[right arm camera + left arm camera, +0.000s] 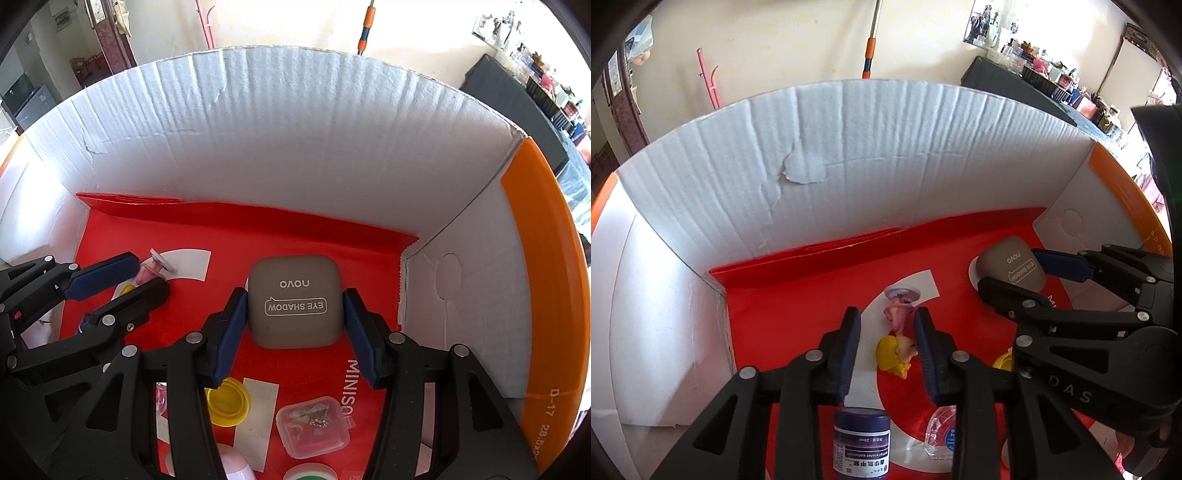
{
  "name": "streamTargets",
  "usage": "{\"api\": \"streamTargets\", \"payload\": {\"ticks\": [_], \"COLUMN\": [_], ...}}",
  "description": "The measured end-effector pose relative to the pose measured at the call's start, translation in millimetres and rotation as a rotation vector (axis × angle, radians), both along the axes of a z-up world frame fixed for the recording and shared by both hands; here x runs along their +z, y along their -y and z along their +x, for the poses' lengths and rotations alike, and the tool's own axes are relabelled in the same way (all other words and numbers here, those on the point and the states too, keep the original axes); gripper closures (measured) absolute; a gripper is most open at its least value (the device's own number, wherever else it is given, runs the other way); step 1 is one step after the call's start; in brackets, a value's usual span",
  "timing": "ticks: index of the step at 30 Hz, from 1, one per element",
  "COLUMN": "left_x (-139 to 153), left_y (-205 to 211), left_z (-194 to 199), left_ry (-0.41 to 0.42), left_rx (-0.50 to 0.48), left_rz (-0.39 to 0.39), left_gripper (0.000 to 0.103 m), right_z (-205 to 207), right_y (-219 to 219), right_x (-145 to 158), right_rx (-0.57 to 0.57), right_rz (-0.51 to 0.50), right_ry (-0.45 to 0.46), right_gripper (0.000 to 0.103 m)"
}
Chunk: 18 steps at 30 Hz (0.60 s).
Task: Organize objects
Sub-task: 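Lower and open both tools to set the figurine and case on the box floor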
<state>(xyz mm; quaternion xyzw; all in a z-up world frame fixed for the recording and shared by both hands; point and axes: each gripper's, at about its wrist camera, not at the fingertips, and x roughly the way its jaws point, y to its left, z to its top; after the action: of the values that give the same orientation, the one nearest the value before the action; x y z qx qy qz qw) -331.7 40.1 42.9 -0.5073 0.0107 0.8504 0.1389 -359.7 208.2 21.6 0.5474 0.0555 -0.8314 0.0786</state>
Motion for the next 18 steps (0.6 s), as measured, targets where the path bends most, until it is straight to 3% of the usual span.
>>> {"api": "streamTargets", "payload": {"ticks": [15, 18], "left_x": [19, 25], "left_y": [11, 15], "left_z": [18, 27], "left_ry": [-0.041, -0.059], "left_rx": [0.022, 0.031], "left_rz": [0.032, 0.044], "left_gripper": [0.059, 0.053], "right_z": [8, 15], "right_y": [0, 2], "right_x": [16, 23], "right_rx": [0.003, 0.011], "right_rz": [0.0, 0.004], "right_ry": [-0.035, -0.054], "right_gripper": [0.05, 0.047]}}
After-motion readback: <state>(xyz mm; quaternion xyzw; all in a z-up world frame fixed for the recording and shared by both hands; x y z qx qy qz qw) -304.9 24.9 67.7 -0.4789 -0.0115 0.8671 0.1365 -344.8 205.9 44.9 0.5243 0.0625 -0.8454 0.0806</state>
